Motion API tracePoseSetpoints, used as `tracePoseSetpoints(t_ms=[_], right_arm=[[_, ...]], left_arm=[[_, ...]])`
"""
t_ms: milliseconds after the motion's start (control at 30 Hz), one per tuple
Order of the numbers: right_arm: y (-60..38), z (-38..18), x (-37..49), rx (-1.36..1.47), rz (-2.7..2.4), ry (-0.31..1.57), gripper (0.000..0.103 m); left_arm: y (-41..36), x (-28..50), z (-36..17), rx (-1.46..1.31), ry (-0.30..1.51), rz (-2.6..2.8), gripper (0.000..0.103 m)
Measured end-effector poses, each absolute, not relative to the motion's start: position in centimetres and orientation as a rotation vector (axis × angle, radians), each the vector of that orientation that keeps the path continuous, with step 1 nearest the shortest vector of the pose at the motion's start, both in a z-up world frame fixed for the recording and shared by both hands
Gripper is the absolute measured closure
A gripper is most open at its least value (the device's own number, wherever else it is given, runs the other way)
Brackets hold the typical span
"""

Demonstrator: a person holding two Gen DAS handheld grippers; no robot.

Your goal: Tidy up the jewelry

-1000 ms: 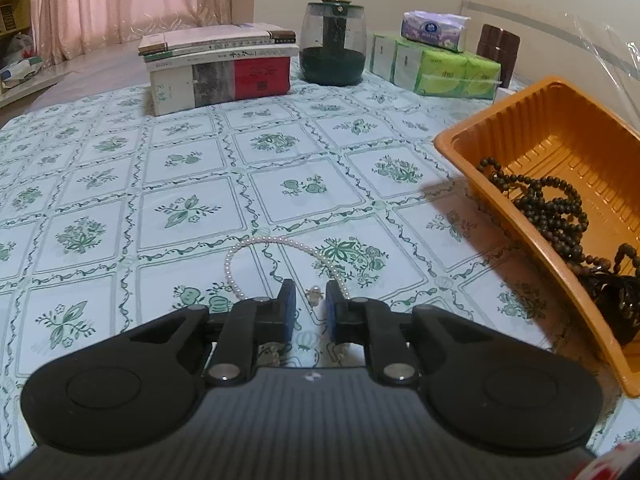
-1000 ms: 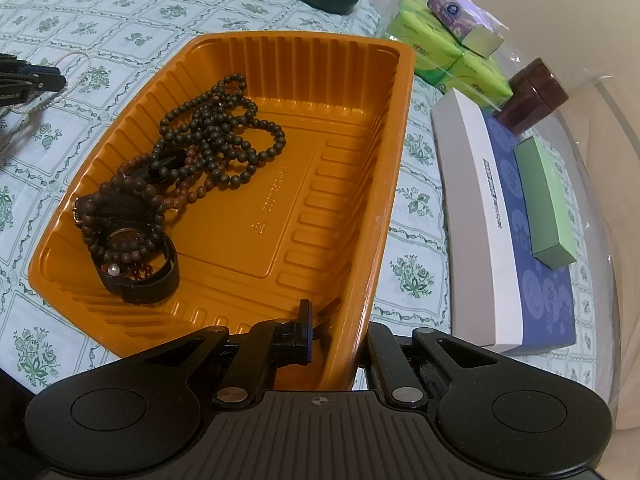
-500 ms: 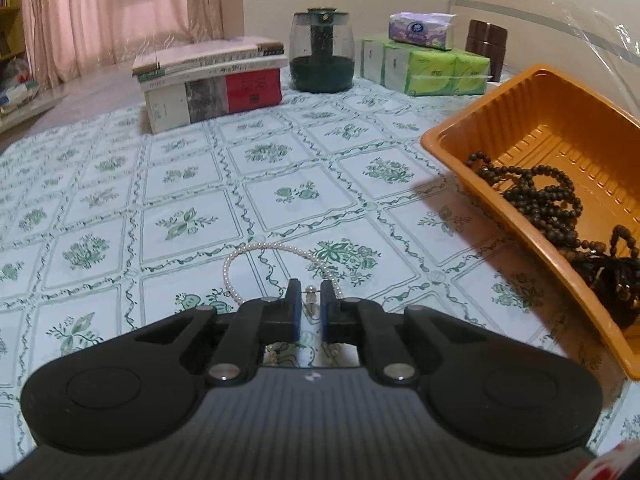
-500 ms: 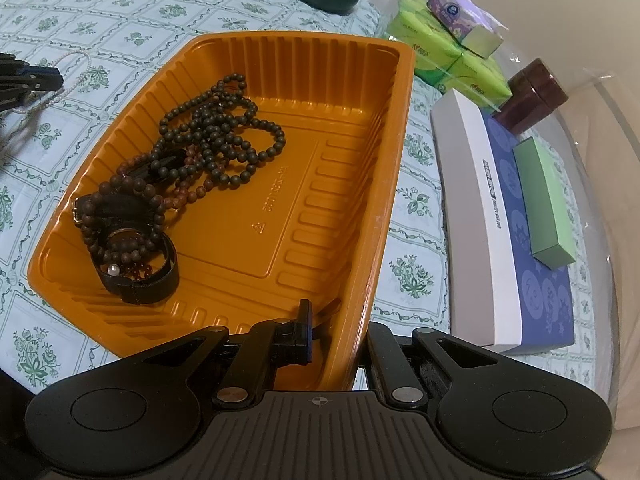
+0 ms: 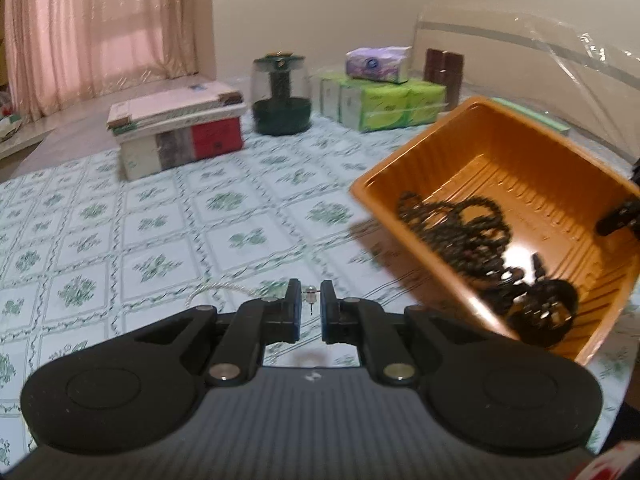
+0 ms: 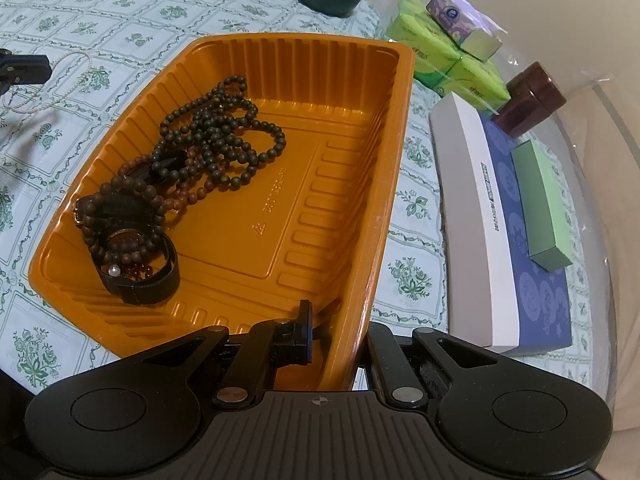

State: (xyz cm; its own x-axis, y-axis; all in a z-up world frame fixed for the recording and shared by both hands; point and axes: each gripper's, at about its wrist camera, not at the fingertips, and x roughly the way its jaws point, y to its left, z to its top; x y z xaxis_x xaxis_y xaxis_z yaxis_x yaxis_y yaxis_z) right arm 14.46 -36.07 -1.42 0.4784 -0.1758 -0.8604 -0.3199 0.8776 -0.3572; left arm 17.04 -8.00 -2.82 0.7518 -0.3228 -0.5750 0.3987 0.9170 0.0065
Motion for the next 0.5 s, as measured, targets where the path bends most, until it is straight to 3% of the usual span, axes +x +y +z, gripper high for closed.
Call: tracePoseSetpoints(t_ms=[500], right_arm=[[-36.1, -1.4, 14.4, -0.515, 0.093, 1.082, 0.097]], left_arm=[[-14.0, 14.1, 0.2, 0.121, 0.554, -0.658, 0.095]])
